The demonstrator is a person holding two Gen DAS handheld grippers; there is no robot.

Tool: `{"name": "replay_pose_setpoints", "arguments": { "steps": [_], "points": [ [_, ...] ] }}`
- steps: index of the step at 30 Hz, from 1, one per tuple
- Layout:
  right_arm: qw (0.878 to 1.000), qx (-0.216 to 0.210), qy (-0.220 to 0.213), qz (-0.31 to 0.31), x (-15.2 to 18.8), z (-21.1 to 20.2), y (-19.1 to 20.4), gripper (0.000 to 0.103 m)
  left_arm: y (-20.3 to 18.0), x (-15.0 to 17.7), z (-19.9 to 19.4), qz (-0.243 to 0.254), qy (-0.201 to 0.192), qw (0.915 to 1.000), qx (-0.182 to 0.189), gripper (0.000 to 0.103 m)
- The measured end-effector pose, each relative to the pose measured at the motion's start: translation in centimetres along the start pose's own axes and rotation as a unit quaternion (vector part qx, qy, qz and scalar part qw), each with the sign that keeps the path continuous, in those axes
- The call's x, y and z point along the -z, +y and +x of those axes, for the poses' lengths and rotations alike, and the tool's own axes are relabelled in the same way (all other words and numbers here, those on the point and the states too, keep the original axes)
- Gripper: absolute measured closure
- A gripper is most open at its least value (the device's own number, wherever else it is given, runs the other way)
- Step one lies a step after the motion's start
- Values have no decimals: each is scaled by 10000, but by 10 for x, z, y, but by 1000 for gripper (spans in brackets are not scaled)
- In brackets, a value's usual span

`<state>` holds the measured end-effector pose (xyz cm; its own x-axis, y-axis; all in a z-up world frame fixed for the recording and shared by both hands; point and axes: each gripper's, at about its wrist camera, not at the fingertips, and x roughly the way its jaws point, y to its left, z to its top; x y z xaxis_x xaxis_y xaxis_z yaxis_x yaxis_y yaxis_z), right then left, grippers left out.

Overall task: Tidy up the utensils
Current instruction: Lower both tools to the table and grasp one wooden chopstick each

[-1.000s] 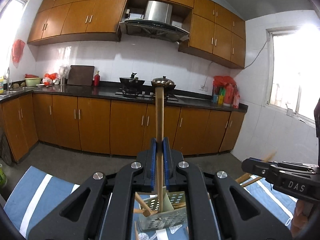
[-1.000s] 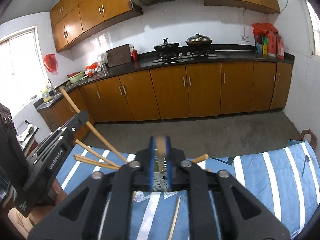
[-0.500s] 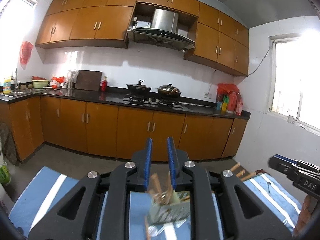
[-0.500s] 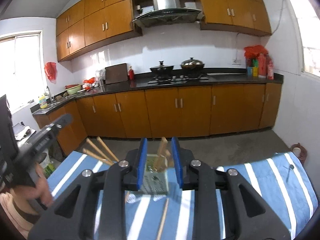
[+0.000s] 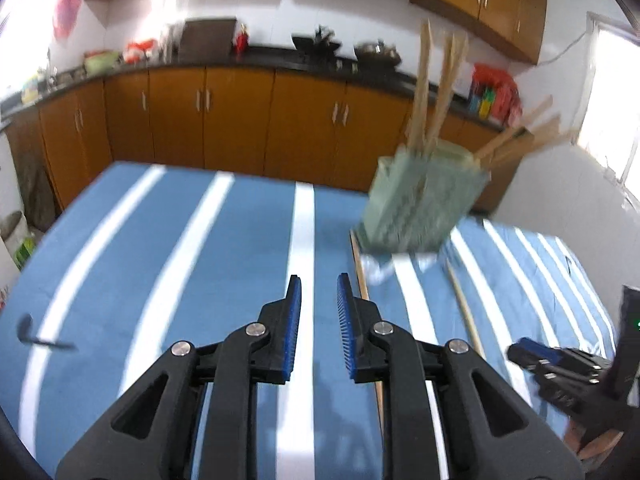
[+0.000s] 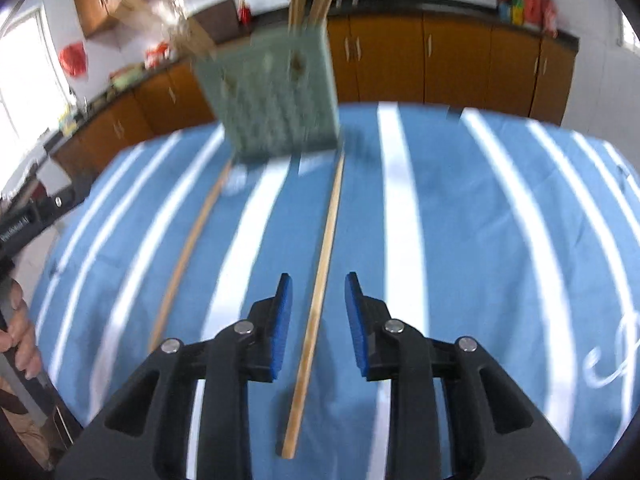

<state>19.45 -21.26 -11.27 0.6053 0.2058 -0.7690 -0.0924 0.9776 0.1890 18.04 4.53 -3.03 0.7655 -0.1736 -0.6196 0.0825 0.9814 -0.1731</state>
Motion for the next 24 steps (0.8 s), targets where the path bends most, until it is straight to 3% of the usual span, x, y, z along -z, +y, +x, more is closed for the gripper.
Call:
{"name": "replay_pose_setpoints", "arguments": {
  "steps": [5,6,7,15,21,24],
  "points": [
    [9997,112,214,-84,15,16,7,79,-9,22,14,57,363,9991,195,84],
    [9995,238,157,-158,16,16,7,91,-13,24,17,73,437,9987,254,84],
    [9992,329,146,-175,15,15,8,95,-14,26,20,82,482,9984,280,84],
    [9949,722,10,699,8,6,-51,95,-39,42,43,214,897,9948,427,84],
    [9942,743,-7,779,11,2,-62,95,-53,51,65,415,1160,9921,243,84],
    [9947,712,-16,738,10,5,-59,95,-54,53,69,545,1106,9924,7,95]
  ]
}}
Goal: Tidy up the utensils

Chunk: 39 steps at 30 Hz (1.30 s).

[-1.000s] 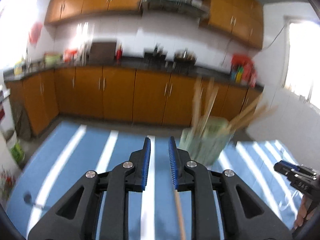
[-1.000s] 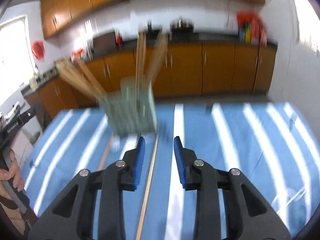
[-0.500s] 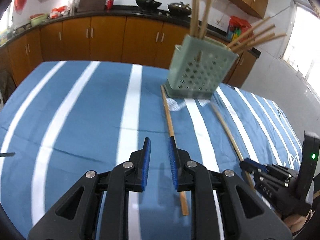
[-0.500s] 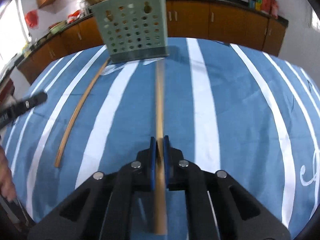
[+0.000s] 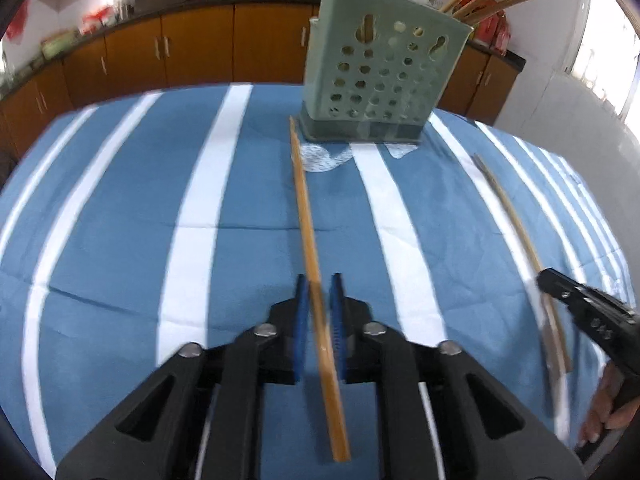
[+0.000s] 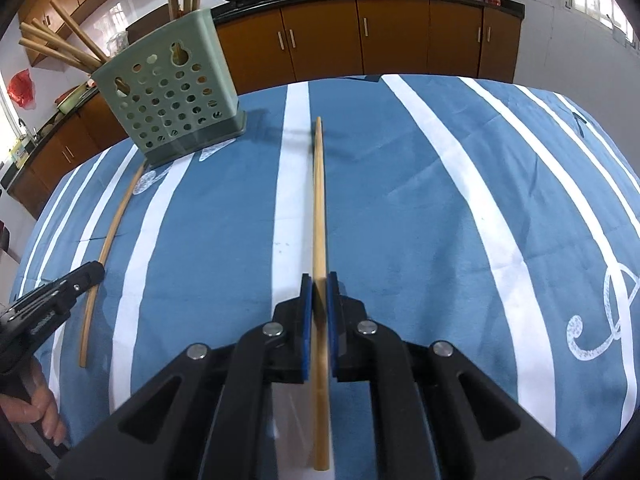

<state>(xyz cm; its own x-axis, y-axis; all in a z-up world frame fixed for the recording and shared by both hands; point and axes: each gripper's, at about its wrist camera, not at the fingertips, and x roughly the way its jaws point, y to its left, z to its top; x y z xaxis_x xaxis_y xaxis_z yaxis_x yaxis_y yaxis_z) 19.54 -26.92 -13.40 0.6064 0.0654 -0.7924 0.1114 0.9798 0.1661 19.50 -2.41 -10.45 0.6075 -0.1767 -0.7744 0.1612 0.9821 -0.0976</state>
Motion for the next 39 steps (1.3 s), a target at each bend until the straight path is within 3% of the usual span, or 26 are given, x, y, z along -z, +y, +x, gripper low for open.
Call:
{"name": "replay_pose_setpoints", "arguments": {
  "steps": [7,13,18,24,39],
  "points": [
    [9998,142,-39,-155,-7,5,1,95,44,-8,-3,-226,8,9991,-366,96],
    [9992,337,-90,-210,-20,13,-7,94,76,-11,-5,-300,11,9989,-367,95],
    [9981,480,-225,-305,-18,16,-4,93,72,-9,-3,-219,-89,9987,-457,95],
    [9983,447,-226,-284,-19,15,-5,93,78,-8,-4,-442,-117,9987,-227,95],
    [9982,465,-227,-295,-18,15,-4,93,82,-8,-4,-560,-128,9983,-88,95]
  ]
}}
